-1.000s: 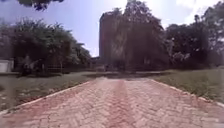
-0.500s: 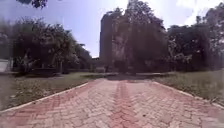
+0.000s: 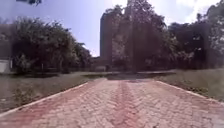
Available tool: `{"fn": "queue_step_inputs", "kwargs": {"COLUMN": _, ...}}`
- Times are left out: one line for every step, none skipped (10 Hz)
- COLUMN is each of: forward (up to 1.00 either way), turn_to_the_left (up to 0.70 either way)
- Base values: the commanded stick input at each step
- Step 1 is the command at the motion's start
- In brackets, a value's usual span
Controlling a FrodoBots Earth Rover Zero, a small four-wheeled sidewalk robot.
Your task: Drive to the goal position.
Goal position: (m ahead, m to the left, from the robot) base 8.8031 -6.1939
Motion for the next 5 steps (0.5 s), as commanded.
{"fn": "queue_step_inputs", "kwargs": {"forward": 0.70, "turn_to_the_left": -0.04}}
{"fn": "queue_step_inputs", "kwargs": {"forward": 0.70, "turn_to_the_left": 0.00}}
{"fn": "queue_step_inputs", "kwargs": {"forward": 0.70, "turn_to_the_left": 0.00}}
{"fn": "queue_step_inputs", "kwargs": {"forward": 0.70, "turn_to_the_left": 0.00}}
{"fn": "queue_step_inputs", "kwargs": {"forward": 0.70, "turn_to_the_left": 0.00}}
